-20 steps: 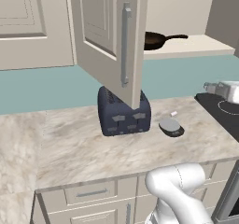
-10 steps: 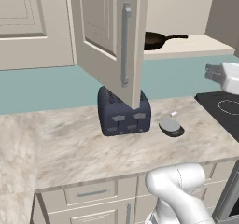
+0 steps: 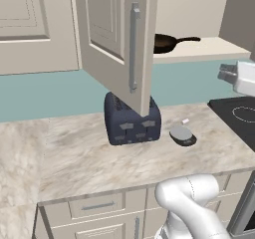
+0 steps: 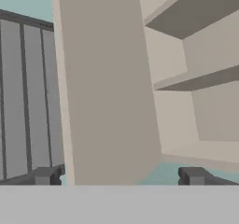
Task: Pick the pan from the cabinet and place it on the stove. Then turn on the stove burner for the pan.
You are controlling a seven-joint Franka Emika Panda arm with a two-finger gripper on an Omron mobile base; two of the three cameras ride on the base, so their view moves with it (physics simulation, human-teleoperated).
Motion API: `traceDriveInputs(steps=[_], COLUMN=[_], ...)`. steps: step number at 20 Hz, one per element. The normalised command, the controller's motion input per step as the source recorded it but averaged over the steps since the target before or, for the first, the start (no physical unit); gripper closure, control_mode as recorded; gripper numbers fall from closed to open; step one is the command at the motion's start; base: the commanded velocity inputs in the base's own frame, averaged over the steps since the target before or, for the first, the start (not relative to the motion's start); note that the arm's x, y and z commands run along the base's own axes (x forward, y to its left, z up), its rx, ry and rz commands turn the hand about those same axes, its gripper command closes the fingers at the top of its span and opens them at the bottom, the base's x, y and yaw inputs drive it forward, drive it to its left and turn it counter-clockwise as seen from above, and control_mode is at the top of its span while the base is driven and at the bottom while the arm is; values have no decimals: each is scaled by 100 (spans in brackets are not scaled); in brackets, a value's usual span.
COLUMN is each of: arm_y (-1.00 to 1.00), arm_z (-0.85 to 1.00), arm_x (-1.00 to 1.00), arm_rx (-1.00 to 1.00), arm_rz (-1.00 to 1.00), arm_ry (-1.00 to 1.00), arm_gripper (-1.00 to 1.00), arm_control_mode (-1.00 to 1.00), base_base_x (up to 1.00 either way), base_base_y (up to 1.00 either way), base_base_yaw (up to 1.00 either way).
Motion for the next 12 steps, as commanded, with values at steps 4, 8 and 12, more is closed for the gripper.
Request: traceDriveInputs(steps=[4,8,12], arm_y=[-10,-1,0], arm_z=[0,0,1], arm_x=[42,33,25], arm_rx=[-13,-19,-23], arm_rz=[0,1,3], arm_ry=[-15,-22,-27], arm_gripper=[-100,-100,-100], arm_control_mode=[-100,-100,-100], base_base_x=[0,0,0], base_base_y=[0,0,0], base_base_yaw=[0,0,0])
